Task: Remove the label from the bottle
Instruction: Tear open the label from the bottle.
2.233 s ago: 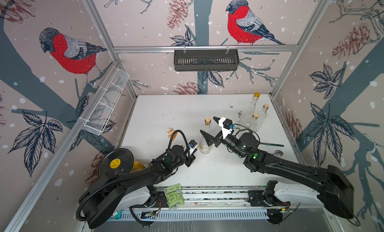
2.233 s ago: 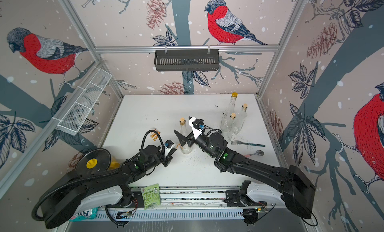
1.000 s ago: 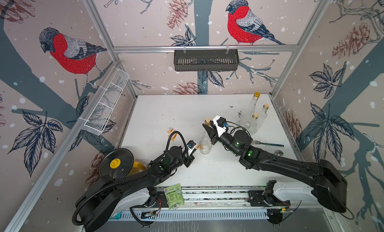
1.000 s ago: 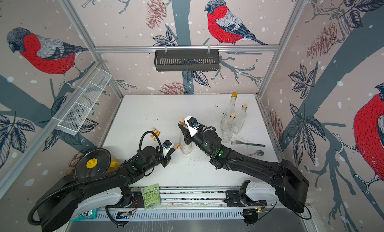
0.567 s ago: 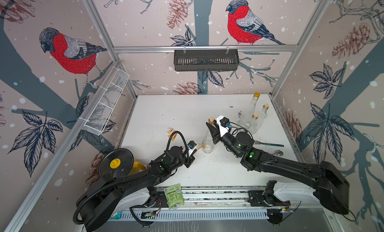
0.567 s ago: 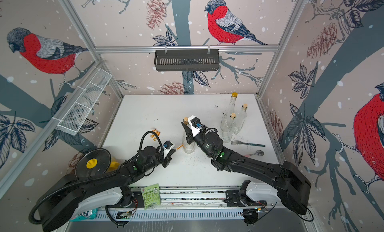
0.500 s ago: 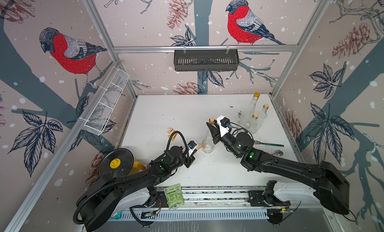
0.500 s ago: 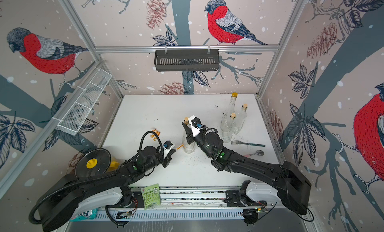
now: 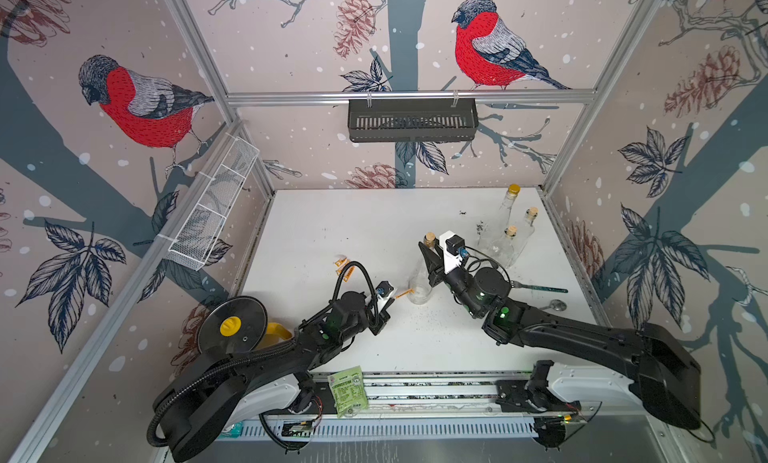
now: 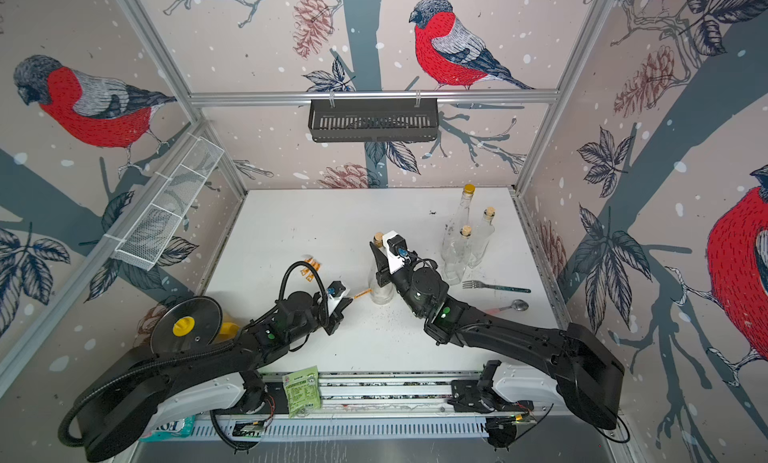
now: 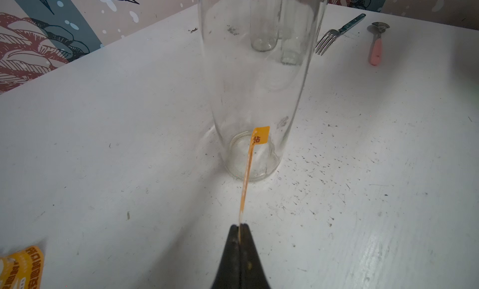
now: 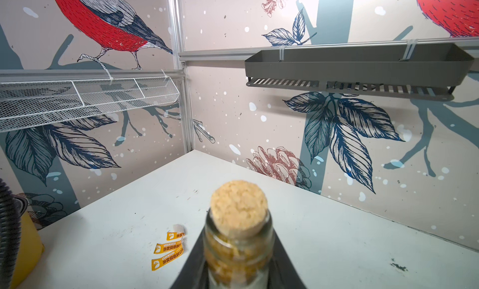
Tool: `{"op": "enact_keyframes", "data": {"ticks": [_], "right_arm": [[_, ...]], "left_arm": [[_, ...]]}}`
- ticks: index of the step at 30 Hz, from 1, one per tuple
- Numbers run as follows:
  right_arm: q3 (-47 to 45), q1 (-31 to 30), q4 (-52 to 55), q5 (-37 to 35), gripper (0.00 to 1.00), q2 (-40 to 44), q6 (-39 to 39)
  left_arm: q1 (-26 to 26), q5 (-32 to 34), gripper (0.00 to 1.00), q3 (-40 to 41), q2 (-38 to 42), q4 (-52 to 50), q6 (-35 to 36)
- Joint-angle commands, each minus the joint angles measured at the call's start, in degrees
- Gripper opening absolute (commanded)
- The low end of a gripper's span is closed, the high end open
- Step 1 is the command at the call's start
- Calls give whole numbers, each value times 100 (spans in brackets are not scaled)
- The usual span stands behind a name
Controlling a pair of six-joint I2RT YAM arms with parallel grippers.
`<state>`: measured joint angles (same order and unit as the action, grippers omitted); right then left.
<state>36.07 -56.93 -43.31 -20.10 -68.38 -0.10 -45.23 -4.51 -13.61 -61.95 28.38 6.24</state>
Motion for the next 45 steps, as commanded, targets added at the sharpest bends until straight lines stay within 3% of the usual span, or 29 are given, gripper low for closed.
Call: {"op": "enact_keyframes", "data": {"ticks": [1, 28, 45], "right_arm": [[-13, -21, -93, -259, 0, 1, -120], [-118, -143, -510, -1148, 0, -39, -69], [-22, -130, -770, -1278, 0, -291, -186]], "left_arm": [[-3, -94, 0, -43, -9, 139, 62], [-3, -173, 0, -79, -49, 92, 79], [-3, -190, 0, -81, -51, 88, 85]]}}
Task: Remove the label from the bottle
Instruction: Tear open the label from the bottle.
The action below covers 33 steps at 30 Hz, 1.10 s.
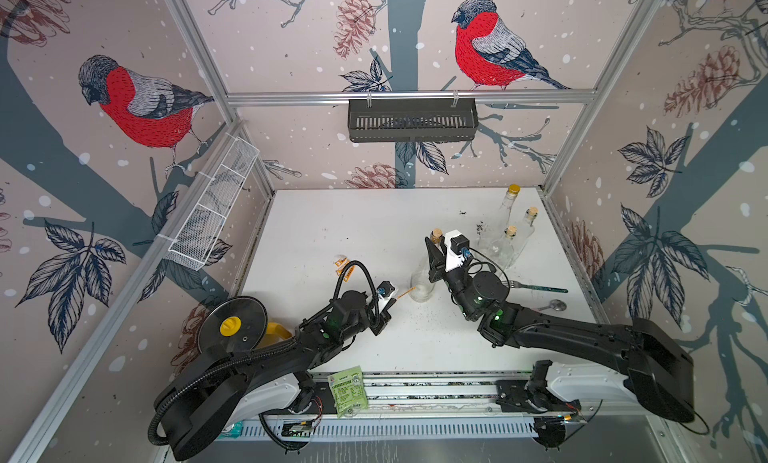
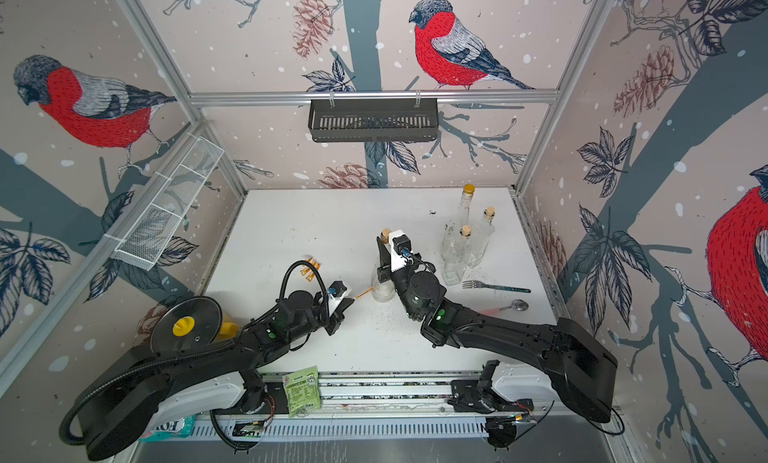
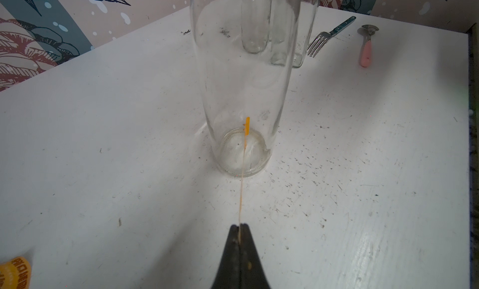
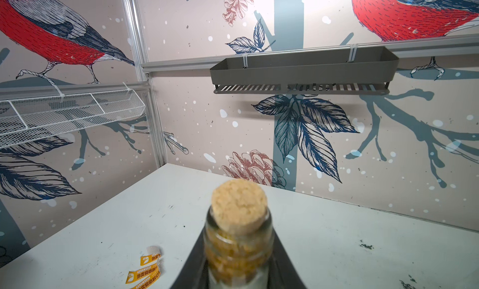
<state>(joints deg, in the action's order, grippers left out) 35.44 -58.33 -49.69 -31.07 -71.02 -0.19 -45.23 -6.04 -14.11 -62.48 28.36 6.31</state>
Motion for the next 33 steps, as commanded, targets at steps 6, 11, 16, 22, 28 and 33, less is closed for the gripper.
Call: {"op": "enact_keyframes", "data": {"ticks": [6, 11, 16, 22, 28, 33], "right_arm": [[59, -34, -273, -176, 0, -52, -403], [68, -175, -585, -224, 0, -335, -864], [170, -192, -648, -356, 0, -493, -1016], [241, 106, -572, -297, 0, -594, -940], [148, 680, -690, -29, 0, -653, -926], [97, 1207, -711, 269, 0, -678, -878]], "left_arm": [[-3, -89, 0, -40, -27, 72, 99], [-3, -116, 0, -38, -1, 70, 115], [-3, -55, 0, -17, 25, 91, 86], [45, 608, 0, -417, -320, -183, -337], [240, 874, 0, -2192, -1685, -2078, -1266], [485, 623, 0, -3111, -2410, -3190, -2053]]}}
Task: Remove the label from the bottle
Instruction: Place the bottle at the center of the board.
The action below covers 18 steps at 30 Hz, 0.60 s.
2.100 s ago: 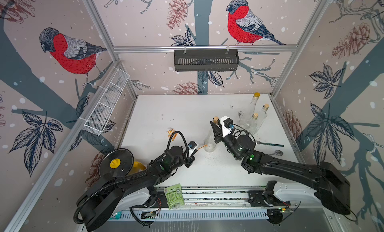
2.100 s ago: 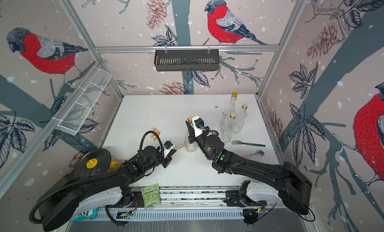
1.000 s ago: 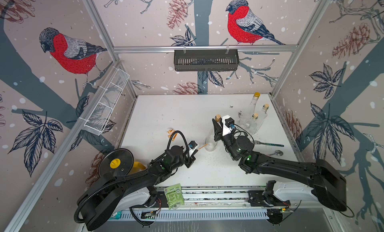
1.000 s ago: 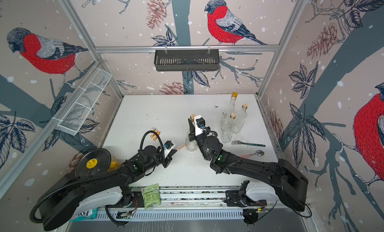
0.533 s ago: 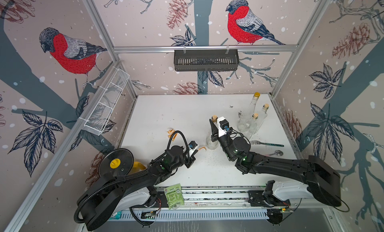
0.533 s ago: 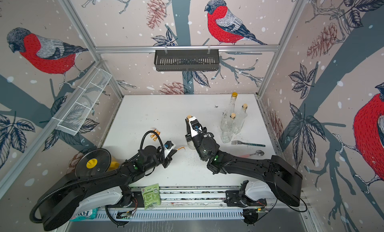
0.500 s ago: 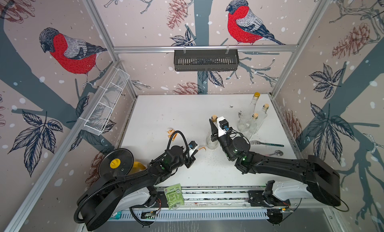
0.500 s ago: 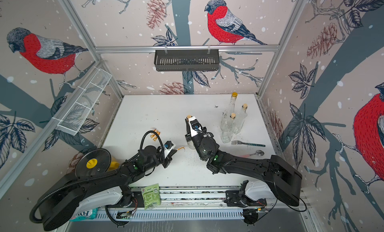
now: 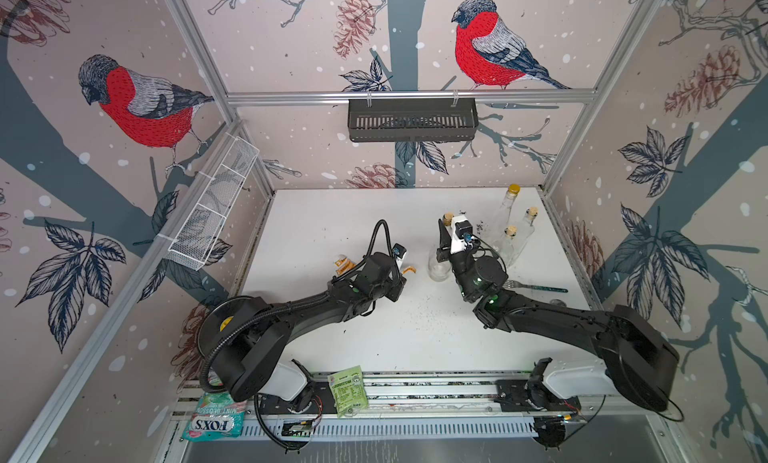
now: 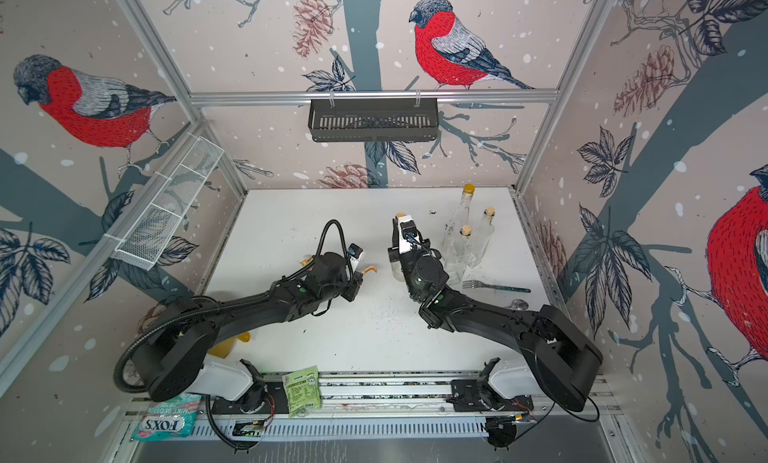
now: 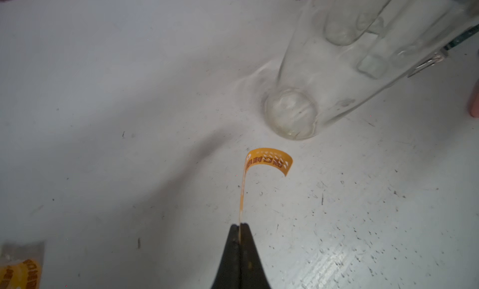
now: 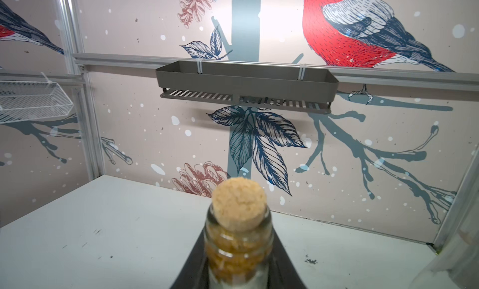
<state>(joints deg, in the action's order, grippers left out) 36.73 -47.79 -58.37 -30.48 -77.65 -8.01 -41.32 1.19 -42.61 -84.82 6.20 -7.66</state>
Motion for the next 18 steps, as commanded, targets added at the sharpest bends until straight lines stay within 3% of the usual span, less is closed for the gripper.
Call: {"op": "enact_keyframes", "data": {"ticks": [1, 8, 18], "right_arm": [[-34, 245, 176, 293, 0, -9, -79], [-122, 551, 142, 579, 0, 64, -63], [-210, 614, 148, 782, 0, 173, -116]], "left_arm": [[176, -124, 0, -354, -214, -1133, -843], [879, -200, 0, -502, -52, -1986, -1874], [1849, -674, 0, -100, 167, -2286, -2279]]}}
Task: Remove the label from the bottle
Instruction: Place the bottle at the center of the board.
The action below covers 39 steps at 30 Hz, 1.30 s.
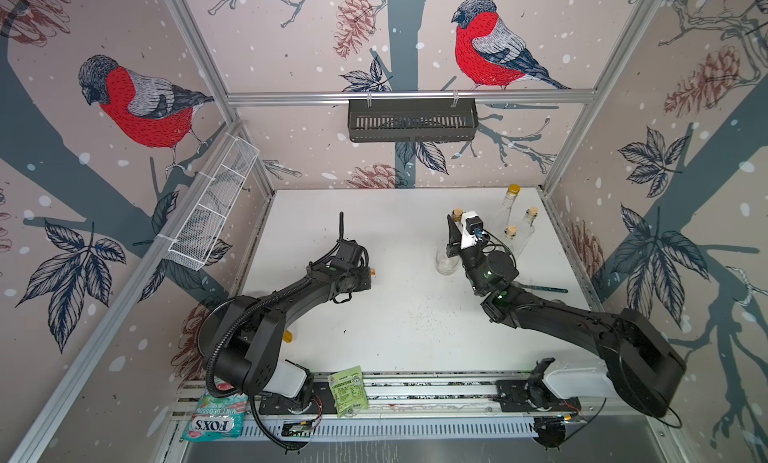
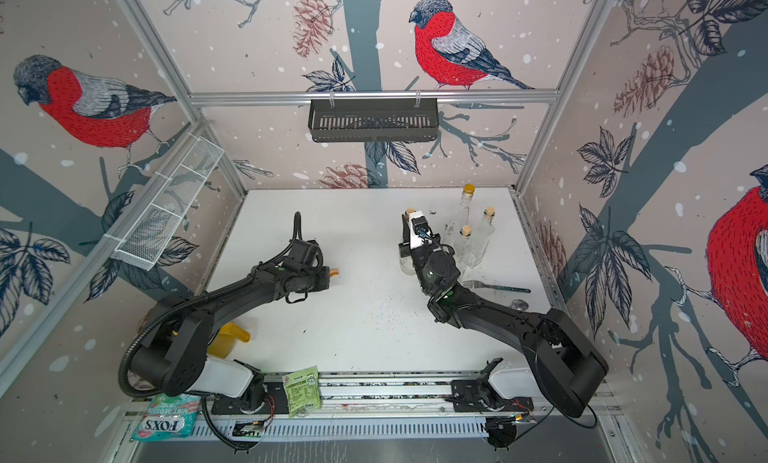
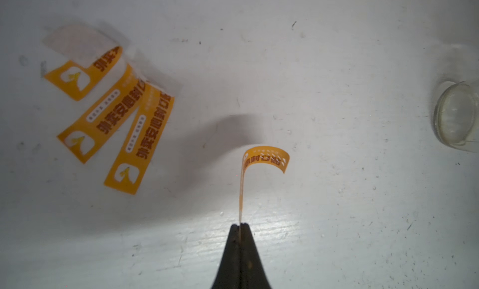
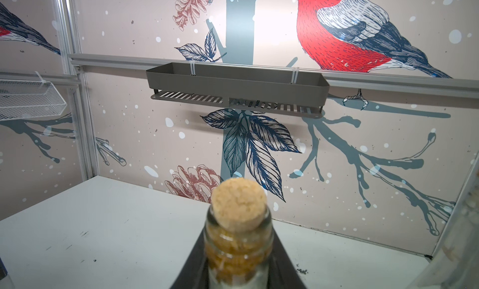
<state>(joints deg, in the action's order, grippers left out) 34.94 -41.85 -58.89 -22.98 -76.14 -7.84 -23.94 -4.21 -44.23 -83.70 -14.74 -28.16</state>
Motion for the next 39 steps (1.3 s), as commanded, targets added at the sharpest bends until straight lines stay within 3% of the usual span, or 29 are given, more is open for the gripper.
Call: {"op": "enact_keyframes", "data": {"ticks": [1, 14, 19, 27, 31, 39], "right_arm": [[-40, 26, 207, 22, 0, 29, -135], [148, 291, 574, -541, 0, 101, 28], [320, 343, 877, -725, 7, 55, 138], [339, 379, 989, -644, 45, 165, 216], [329, 379, 1001, -575, 54, 235, 213], [364, 370, 1041, -371, 74, 397, 117]], "left_arm": [[174, -123, 0, 102, 47, -196, -257], [450, -262, 0, 276, -162, 90, -532], [478, -203, 0, 374, -154, 183, -609], [590, -282, 0, 417, -270, 150, -701], [617, -191, 0, 248, -461, -34, -638], [676, -166, 10, 131, -652, -151, -708]]}}
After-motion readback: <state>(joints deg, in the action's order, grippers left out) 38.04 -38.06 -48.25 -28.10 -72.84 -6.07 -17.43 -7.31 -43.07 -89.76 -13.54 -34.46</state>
